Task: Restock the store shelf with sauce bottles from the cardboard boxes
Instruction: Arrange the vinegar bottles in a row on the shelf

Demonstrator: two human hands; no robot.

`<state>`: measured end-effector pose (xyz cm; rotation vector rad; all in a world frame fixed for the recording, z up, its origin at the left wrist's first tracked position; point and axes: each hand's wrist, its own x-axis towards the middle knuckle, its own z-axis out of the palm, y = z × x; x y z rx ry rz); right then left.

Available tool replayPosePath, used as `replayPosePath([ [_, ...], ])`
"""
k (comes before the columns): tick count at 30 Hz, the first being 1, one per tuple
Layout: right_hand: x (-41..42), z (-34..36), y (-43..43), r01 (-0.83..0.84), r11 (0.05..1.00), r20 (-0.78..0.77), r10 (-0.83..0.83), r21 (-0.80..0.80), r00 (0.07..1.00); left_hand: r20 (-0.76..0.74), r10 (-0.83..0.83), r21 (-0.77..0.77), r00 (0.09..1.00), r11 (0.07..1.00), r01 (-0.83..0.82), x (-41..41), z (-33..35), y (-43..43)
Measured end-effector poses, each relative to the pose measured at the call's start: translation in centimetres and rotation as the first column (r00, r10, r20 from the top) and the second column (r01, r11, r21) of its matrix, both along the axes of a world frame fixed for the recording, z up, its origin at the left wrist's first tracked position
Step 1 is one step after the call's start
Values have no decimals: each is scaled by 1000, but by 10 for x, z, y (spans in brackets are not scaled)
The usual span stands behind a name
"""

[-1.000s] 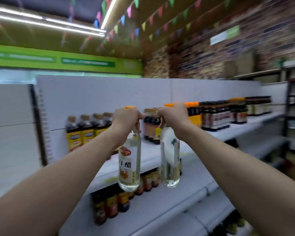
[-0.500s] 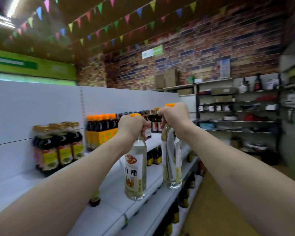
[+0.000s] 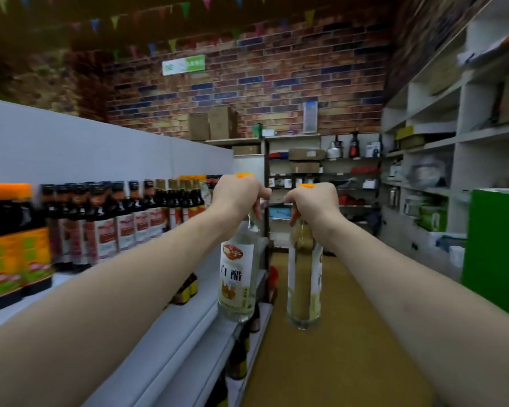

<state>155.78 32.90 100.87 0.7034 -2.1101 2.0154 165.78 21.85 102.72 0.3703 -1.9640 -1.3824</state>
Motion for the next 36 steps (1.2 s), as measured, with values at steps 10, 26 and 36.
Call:
replayPosePath([
  [10, -213, 21, -67, 157, 987, 25, -157, -24, 987, -10, -119, -69, 993, 991, 118, -225, 25, -80],
  [26, -560, 25, -187, -36, 999, -15, 36, -8, 999, -4, 135, 90, 991, 987, -134, -547, -13, -187],
  [36, -679, 17, -316, -245, 969, 48, 246, -43, 968, -52, 348, 45, 936, 937, -346, -659, 4, -303],
])
